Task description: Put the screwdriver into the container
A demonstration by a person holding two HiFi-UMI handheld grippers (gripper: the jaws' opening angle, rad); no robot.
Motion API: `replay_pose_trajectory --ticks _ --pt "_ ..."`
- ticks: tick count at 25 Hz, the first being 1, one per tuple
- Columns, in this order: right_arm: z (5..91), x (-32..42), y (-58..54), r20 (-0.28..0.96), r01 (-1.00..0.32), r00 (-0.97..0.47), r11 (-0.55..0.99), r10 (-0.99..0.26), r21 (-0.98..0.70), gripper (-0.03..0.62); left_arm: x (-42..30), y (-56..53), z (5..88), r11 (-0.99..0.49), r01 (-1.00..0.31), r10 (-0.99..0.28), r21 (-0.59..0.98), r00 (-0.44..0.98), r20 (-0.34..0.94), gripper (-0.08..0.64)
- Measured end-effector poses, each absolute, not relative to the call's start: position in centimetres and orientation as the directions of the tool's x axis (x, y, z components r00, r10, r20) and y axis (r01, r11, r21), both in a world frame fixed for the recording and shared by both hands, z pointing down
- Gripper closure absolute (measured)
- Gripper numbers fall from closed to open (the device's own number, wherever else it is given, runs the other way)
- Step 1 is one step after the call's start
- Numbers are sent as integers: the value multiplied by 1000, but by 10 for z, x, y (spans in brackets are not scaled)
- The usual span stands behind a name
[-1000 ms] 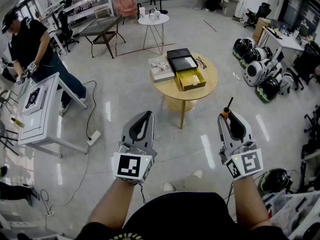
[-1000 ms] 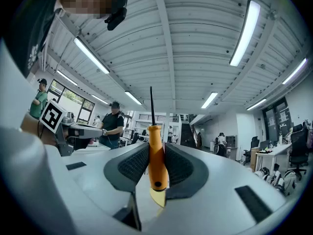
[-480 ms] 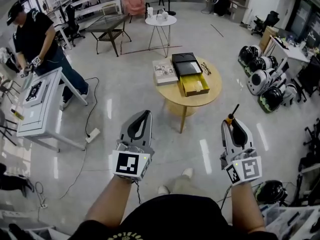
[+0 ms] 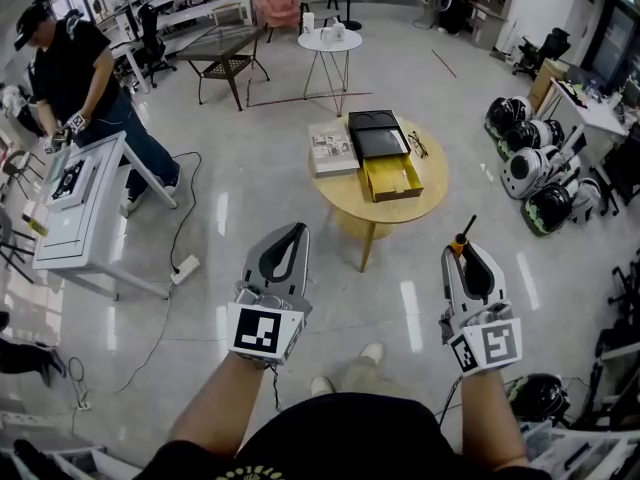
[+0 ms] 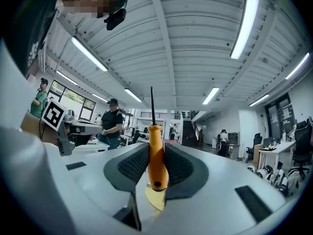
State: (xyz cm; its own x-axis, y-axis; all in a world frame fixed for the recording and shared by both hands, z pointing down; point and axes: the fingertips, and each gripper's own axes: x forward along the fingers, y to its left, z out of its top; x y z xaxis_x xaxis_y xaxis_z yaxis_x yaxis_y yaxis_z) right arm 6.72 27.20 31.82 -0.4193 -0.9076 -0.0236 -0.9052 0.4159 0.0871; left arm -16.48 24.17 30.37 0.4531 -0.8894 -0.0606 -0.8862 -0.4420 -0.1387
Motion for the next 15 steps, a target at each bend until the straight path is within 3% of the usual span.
replay_pose_trajectory --ticks 15 --pt "333 82 227 11 -896 -439 439 -898 70 477 -145 198 323 -451 -883 -889 -131 457 -24 543"
